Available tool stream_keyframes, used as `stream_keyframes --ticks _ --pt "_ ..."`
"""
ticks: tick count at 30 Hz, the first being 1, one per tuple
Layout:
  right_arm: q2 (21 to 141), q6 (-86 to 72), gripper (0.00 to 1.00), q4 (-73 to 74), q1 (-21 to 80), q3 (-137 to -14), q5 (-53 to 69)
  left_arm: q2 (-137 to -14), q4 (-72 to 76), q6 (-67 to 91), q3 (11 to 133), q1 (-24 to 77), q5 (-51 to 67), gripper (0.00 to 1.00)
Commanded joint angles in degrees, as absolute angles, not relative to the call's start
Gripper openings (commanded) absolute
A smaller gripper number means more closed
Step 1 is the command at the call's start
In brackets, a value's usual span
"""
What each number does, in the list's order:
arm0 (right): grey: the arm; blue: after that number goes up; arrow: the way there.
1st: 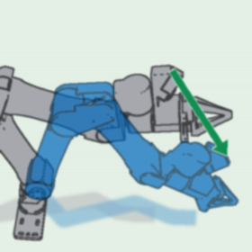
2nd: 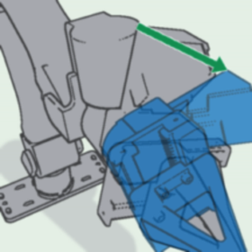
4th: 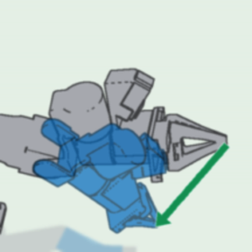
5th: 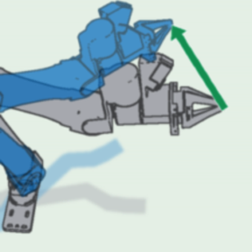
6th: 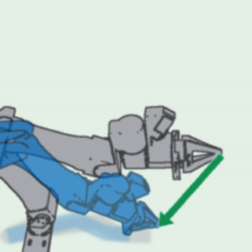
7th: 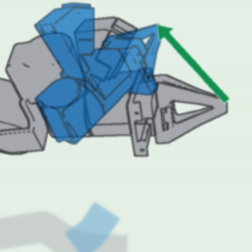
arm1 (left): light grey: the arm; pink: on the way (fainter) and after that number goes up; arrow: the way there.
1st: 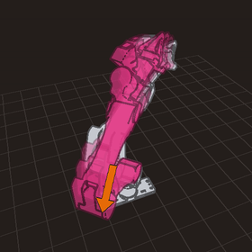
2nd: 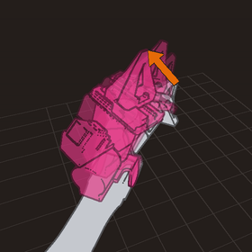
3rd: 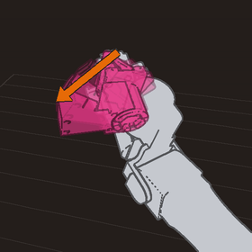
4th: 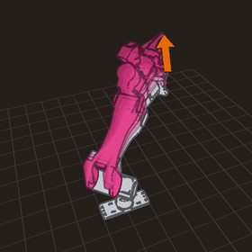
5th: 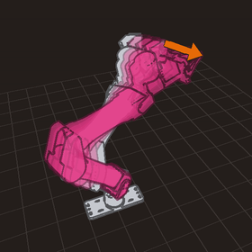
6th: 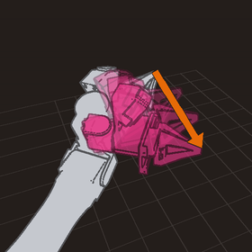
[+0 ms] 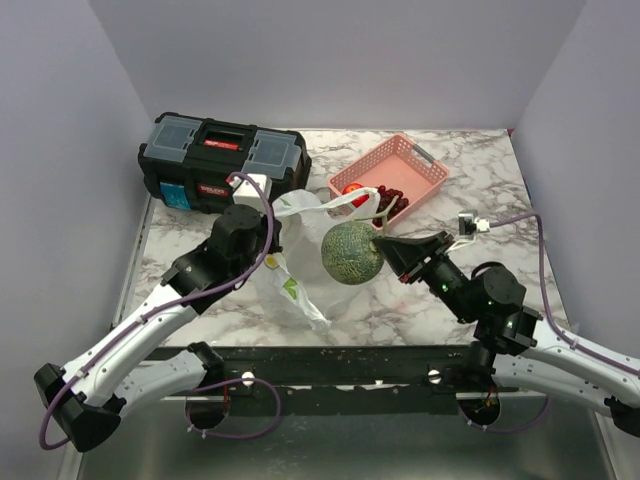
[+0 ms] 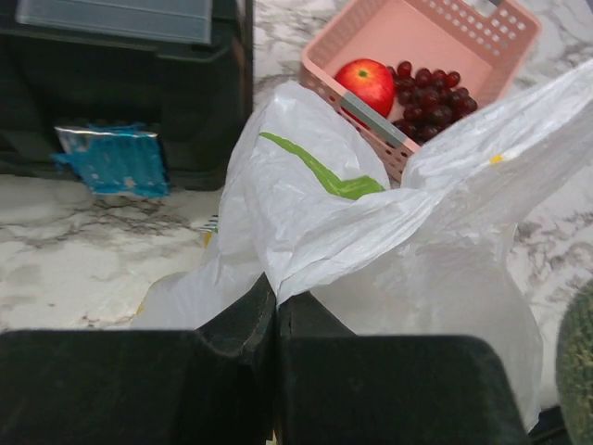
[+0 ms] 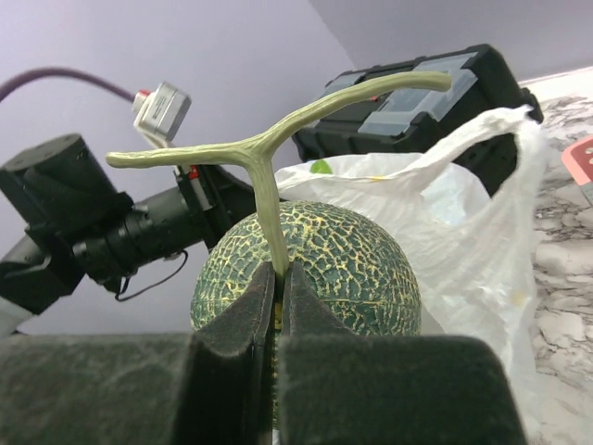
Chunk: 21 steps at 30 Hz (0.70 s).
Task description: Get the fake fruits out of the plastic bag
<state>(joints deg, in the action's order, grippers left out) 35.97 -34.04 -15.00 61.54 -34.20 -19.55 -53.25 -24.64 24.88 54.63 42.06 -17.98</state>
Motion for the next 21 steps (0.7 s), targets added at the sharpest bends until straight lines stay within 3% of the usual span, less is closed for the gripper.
stream_keyframes --ticks 1,13,21 --pt "34.0 -37.2 0.01 -13.6 61.7 -37.2 -24.9 -51.3 -26.3 27.5 53.3 41.1 -30.3 0.0" --pt "36.2 -33.2 0.01 2.2 61.7 -43.5 -38.4 -49.8 -34.8 40.6 53.1 36.2 -39.0 0.0" --pt "42.6 -29.0 0.01 7.6 61.7 -46.9 -48.1 -43.0 -26.4 37.3 47.0 35.3 -39.7 0.0"
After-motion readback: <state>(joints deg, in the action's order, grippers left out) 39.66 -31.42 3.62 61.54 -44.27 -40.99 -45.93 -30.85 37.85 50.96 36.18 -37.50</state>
